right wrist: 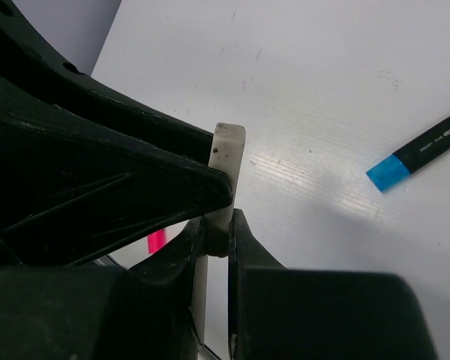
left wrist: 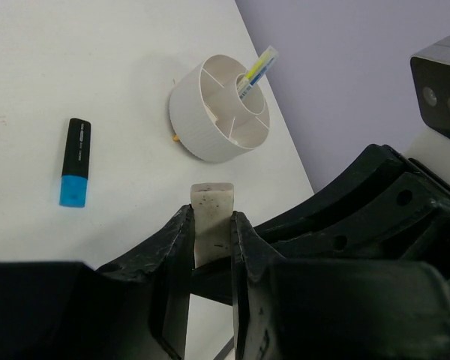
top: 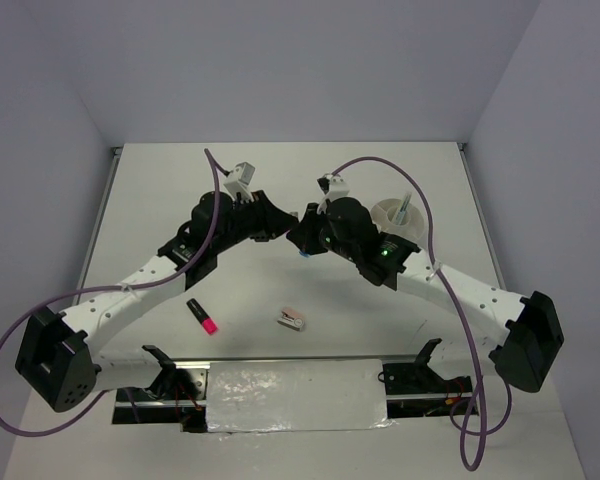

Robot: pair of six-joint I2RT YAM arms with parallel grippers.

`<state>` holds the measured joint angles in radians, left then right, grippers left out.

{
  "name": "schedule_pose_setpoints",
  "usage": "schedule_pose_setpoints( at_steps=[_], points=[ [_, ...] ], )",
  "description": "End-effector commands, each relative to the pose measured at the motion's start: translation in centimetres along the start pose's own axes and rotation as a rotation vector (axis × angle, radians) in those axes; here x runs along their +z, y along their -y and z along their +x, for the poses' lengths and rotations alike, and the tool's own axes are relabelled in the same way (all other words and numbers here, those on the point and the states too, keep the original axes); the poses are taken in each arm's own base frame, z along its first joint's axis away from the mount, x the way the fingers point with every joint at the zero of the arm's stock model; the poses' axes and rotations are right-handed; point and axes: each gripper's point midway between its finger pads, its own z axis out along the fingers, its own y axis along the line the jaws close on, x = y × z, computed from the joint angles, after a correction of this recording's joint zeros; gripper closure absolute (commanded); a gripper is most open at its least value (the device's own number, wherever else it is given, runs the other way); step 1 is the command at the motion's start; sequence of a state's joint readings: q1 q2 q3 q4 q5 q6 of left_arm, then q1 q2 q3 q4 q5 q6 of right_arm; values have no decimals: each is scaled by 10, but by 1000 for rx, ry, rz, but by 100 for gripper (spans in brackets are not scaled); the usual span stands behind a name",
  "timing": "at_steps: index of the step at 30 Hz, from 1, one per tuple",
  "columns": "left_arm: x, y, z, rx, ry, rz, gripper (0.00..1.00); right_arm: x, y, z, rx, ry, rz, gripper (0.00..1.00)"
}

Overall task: Sort the stationery into containers
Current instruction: Place the stationery in the storage box.

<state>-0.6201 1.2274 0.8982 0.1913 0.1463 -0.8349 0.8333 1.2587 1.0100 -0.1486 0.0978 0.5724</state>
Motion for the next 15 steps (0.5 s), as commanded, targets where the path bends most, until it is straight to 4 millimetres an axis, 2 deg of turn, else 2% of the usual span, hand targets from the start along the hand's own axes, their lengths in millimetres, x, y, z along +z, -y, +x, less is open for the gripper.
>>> schedule_pose_setpoints(
  at_steps=[1, 4, 7, 9, 11, 15],
  points=[
    [3, 18, -13, 41, 8, 40, 96, -3, -22, -34, 15, 103, -52, 98],
    [6, 13, -10, 41, -8, 20, 97, -7, -20, -39, 11, 125, -47, 98],
    [8, 12, -12, 42, -6, 12, 92, -9, -19, -40, 3, 123, -37, 100],
    [8, 13, -12, 44, -7, 13, 100, -7, -21, -38, -9, 110, -42, 98],
    [7, 13, -13, 47, -5, 7, 100, -6, -16, -37, -9, 103, -17, 78],
    [6, 10, -15, 57, 1, -11, 100, -11, -11, -42, -1, 132, 9, 68]
  ],
)
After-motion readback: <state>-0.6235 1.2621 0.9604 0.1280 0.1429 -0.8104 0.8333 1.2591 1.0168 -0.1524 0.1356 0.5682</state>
